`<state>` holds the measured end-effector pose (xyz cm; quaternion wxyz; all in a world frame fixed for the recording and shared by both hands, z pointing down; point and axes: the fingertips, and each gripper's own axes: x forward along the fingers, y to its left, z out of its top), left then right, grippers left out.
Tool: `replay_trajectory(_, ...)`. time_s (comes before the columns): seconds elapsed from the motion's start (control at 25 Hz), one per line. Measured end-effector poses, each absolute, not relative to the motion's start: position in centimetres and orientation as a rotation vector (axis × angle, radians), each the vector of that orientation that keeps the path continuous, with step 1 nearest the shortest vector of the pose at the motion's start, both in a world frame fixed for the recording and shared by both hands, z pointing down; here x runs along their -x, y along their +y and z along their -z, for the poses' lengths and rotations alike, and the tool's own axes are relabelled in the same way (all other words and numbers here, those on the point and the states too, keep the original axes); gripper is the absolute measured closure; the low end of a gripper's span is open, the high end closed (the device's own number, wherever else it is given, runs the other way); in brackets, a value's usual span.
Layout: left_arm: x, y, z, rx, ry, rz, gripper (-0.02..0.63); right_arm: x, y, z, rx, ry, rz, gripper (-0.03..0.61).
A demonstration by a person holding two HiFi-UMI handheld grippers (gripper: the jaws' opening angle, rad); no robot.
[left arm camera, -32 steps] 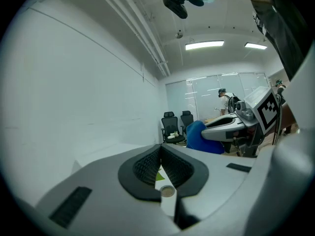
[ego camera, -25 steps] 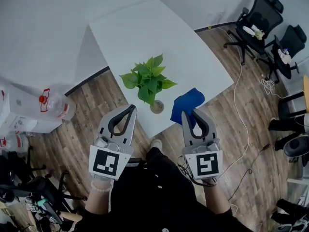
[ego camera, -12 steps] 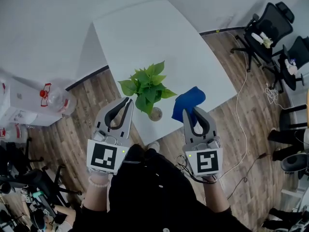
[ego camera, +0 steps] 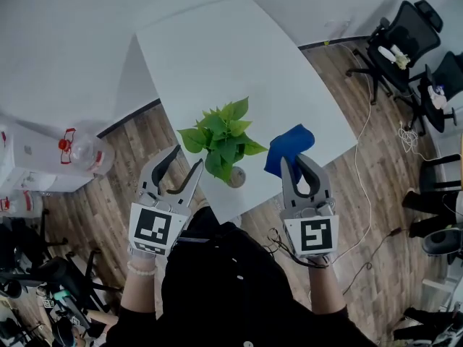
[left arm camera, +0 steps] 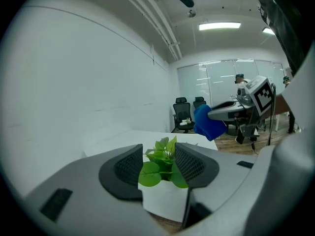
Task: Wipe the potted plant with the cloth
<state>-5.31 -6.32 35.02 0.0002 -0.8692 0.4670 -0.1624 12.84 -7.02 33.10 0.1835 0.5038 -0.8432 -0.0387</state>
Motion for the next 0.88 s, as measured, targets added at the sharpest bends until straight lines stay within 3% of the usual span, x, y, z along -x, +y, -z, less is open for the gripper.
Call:
replay_trajectory(0.2, 6.5, -7.0, -39.1, 2.778, 1.414, 0.63, 0.336, -13.0, -9.4, -34.2, -1.357, -2.347, 0.16, 0.503)
replay_trajectory(0.64, 7.9, -7.1, -46.7, 2.888, 1.36, 0.832, 0.286, -10.9, -14.9, -37.9, -1.031, -2.396, 0.314, 0.503)
replay_trajectory(0.88, 6.1, -6.6, -50.8, 2.974, 1.273, 0.924, 0.263, -10.1, -17.0, -41.8, -0.777, -2.41, 0.238, 0.503)
